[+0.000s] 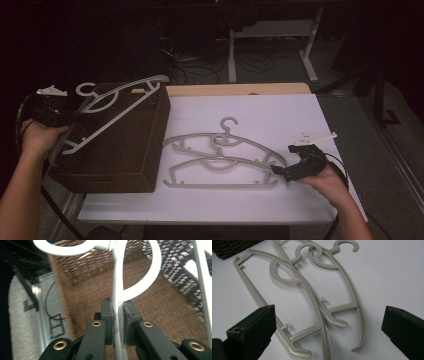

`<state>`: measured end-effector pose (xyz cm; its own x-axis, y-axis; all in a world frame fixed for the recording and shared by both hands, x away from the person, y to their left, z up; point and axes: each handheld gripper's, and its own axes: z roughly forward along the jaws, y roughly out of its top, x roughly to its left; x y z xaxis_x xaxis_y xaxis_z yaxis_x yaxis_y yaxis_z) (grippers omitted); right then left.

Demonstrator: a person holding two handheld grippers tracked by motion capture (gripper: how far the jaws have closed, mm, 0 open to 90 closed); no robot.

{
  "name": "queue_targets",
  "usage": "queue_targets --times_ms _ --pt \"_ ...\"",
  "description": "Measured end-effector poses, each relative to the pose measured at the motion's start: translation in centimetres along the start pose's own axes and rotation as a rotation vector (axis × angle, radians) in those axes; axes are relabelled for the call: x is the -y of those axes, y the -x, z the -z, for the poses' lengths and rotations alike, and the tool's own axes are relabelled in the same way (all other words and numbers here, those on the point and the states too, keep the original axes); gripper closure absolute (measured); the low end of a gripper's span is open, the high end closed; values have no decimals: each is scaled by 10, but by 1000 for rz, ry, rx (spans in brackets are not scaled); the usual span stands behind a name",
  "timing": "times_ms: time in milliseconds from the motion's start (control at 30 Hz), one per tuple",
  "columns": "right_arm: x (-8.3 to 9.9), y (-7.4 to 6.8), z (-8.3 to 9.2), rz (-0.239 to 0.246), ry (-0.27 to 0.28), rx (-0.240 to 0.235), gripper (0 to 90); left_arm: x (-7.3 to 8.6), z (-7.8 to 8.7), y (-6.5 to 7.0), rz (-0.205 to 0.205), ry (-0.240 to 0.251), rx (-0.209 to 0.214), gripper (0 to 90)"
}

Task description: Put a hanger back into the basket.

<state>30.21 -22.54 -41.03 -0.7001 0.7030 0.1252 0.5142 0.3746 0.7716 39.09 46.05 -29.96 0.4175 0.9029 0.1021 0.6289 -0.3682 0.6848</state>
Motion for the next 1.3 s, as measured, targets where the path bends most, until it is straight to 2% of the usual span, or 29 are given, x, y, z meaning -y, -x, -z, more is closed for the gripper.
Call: queue_targets --times_ms 67,100,233,367,600,667,733,800,900,1067,1167,1300 --pt "0 0 0 -1 0 1 0 5 0 -5 8 -9 -5 817" --pt "0 0 0 -3 0 2 0 9 -3 -8 10 -28 -4 817" --pt "0 0 0 -3 -1 3 0 14 -8 -10 22 -29 -5 816" --pt "0 0 0 -2 -2 2 0 17 -12 -12 13 -59 -41 816" --pt "0 0 0 -1 -4 3 0 19 -29 -7 6 -81 -14 812" --pt "0 0 0 0 -3 4 0 19 -33 -5 17 -75 8 801" --pt "0 1 1 -1 -3 4 0 19 -36 -3 15 -80 12 758" --pt "1 1 2 -3 0 4 0 18 -37 -3 33 -68 26 679" --pt "0 1 2 -3 -1 3 0 17 -35 -2 44 -55 36 642" --pt "0 1 1 -4 -2 -1 0 13 -33 3 74 -8 97 578" --pt "0 2 0 -3 -2 0 0 10 -33 7 93 25 149 530" --pt "-1 1 1 5 0 1 0 5 -32 18 90 61 219 446"
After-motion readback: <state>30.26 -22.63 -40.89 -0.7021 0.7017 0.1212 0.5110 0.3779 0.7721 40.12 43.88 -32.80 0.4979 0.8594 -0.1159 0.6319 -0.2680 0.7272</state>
